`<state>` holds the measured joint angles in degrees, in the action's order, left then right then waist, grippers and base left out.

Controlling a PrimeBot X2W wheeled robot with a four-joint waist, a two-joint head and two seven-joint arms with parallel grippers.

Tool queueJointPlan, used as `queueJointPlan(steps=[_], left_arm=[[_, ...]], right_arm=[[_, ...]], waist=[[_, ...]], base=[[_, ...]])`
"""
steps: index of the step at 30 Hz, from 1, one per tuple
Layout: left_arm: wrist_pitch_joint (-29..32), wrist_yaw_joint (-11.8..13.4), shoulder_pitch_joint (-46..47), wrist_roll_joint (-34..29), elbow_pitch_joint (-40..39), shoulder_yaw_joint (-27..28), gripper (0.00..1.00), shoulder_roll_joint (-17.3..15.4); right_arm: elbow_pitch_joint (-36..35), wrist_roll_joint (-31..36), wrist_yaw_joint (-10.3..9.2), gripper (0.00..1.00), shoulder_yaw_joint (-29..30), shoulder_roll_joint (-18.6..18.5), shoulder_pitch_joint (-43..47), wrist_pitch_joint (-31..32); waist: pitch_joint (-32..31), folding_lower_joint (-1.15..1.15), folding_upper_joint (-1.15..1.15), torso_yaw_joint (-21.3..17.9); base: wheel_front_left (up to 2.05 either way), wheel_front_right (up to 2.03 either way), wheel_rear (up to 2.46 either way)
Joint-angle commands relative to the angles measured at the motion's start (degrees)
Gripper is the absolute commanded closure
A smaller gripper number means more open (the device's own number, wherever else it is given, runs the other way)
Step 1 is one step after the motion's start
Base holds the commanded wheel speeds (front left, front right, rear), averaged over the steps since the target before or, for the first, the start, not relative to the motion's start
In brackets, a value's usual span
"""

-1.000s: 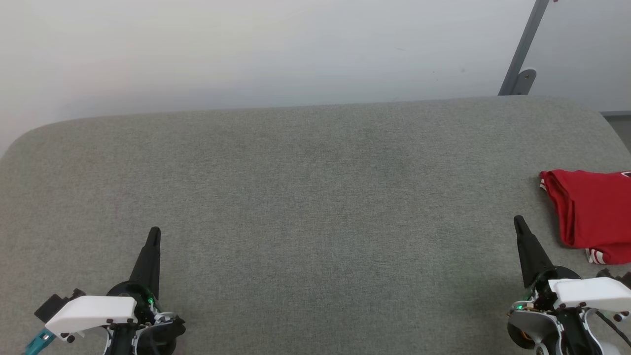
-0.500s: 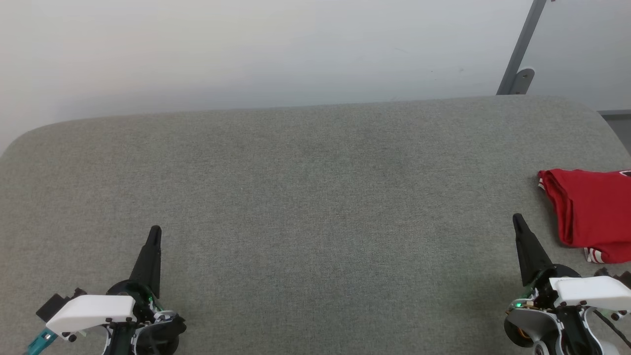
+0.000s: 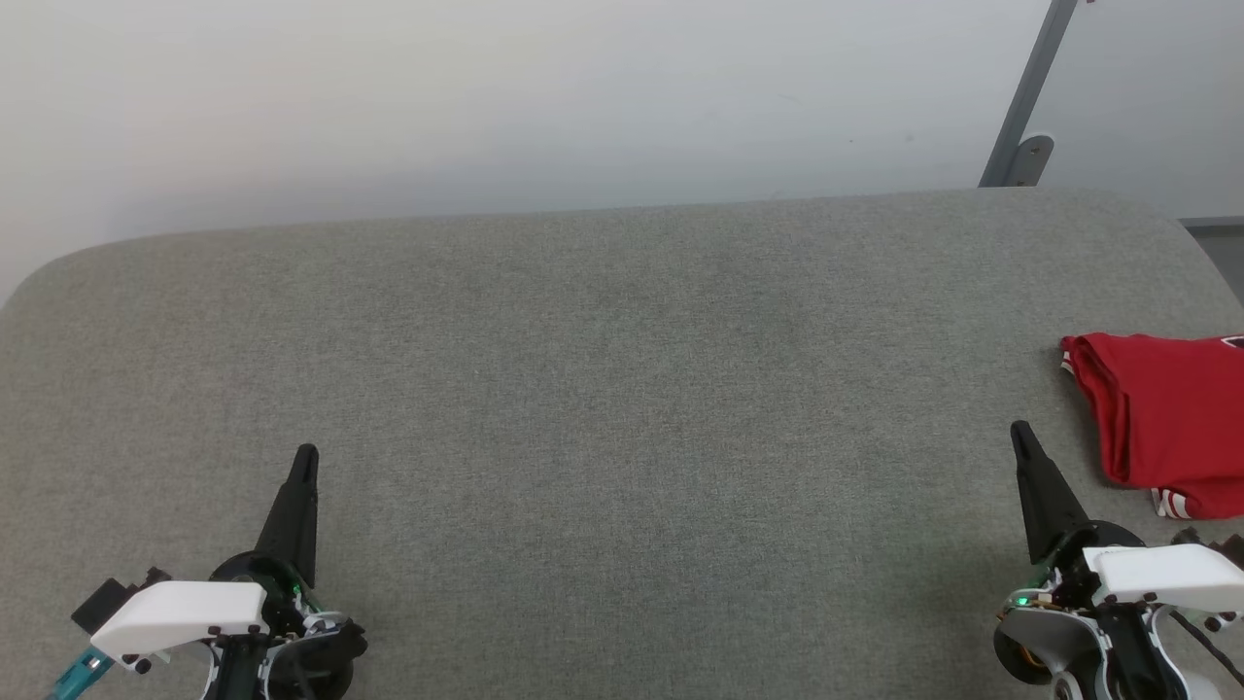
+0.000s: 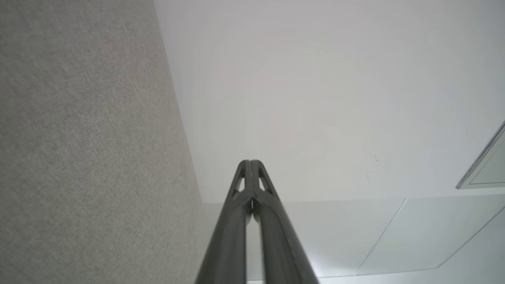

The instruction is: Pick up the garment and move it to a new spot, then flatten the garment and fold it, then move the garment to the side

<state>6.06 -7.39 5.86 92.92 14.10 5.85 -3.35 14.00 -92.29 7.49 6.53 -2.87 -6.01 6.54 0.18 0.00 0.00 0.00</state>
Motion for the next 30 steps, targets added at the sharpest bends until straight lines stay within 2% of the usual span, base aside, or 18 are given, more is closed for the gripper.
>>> queueJointPlan(steps=[1,30], left_arm=[[0.18,-0.18,0.72,-0.03,-0.01,0.24,1.00,0.14],[0.34,-0.18,0.74,-0.24,-0.01,0.44,1.00,0.30]], right_arm=[[0.13,-0.21,0.00,1.00,0.02,0.09,-0.44,0.09],[0.13,-0.22,0.00,1.00,0.02,0.09,-0.35,0.08]], waist=[[0.00,0.00,0.00,0.00],[0.00,0.00,0.00,0.00]], base=[[0.00,0.00,0.00],[0.00,0.00,0.00]])
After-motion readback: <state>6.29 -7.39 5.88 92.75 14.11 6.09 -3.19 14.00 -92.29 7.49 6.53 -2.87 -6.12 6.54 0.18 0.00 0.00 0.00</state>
